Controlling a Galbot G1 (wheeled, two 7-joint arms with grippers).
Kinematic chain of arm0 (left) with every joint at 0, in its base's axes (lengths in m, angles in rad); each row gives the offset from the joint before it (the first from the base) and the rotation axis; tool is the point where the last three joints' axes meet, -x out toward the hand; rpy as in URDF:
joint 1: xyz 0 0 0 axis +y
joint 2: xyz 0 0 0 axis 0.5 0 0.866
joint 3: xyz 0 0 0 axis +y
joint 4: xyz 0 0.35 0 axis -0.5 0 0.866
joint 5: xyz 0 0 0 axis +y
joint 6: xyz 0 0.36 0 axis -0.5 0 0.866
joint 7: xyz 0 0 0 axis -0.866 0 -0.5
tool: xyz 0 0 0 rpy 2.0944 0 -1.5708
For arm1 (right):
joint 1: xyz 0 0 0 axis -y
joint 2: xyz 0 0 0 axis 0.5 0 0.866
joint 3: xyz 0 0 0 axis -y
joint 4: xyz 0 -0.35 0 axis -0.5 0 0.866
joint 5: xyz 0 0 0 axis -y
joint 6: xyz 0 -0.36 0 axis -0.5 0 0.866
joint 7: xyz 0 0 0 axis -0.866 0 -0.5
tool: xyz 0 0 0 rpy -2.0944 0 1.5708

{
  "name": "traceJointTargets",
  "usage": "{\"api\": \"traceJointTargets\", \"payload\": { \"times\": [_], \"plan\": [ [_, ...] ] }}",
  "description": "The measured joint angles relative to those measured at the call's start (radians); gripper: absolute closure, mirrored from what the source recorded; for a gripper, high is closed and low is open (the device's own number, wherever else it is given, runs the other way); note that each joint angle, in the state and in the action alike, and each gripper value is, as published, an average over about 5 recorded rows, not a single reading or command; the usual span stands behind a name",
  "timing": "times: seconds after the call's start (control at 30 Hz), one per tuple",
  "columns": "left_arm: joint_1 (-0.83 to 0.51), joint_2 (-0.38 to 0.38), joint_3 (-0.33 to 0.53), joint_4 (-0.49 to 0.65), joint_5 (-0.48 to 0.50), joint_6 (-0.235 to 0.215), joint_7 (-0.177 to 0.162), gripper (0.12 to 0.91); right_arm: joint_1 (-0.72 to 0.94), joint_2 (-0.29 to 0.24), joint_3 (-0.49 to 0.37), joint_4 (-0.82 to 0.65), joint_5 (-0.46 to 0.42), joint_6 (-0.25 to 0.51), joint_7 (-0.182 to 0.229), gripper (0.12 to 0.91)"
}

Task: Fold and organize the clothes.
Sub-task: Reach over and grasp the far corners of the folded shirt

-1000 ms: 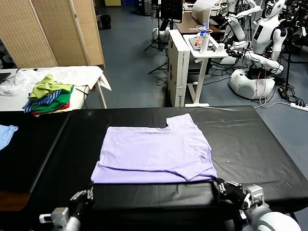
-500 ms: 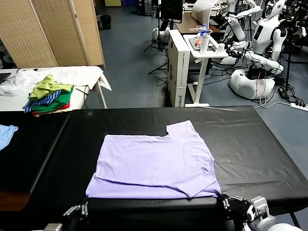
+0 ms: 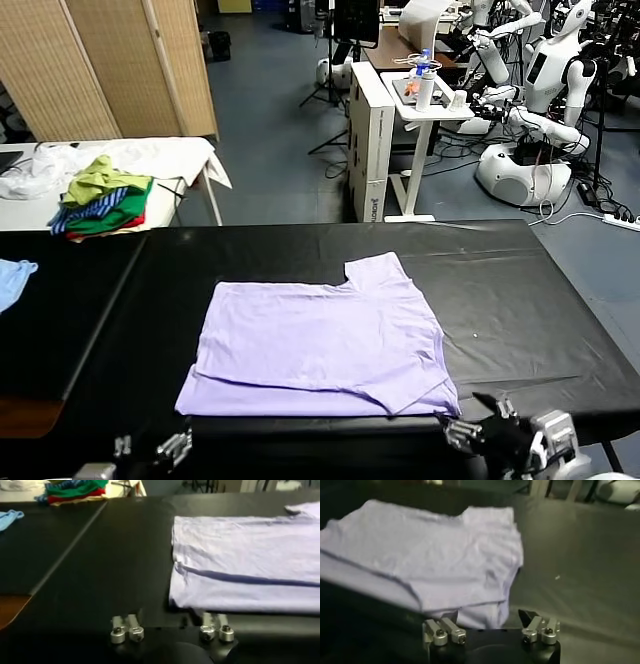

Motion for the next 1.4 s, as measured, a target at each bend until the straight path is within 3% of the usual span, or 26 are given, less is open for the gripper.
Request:
{"api": "traceJointTargets", "payload": {
  "times": [0.1,0.23,0.4,0.57,0.7,1.0,1.4],
  "plan": [
    [-0.081,0.046,-0.003,0.011,-0.114,0.001,-0.034,0.124,0.171,0.002,-0.117,-0.095,0.002,0.001,0.029,0.118],
    [-0.226,0.124,0.006,0.078,-0.238,-0.013,-0.043,0.123,0.393,0.023,-0.288,-0.226,-0.008,0.003,0.051,0.118],
    [-0.430,0.216,0.042,0.231,-0.407,0.016,-0.057,0.123,0.607,0.064,-0.460,-0.388,-0.032,0.008,0.058,0.118],
    [-0.631,0.286,0.100,0.408,-0.514,0.050,-0.053,0.123,0.732,0.112,-0.568,-0.530,-0.043,0.012,0.070,0.118],
    [-0.760,0.309,0.154,0.537,-0.524,0.063,-0.031,0.123,0.797,0.154,-0.620,-0.621,-0.044,0.018,0.082,0.118],
    [-0.942,0.301,0.282,0.746,-0.442,0.056,0.060,0.123,0.894,0.236,-0.660,-0.769,-0.052,0.035,0.086,0.118],
    [-1.047,0.284,0.368,0.884,-0.414,0.044,0.077,0.123,0.940,0.289,-0.670,-0.876,-0.062,0.027,0.082,0.118]
  ]
}}
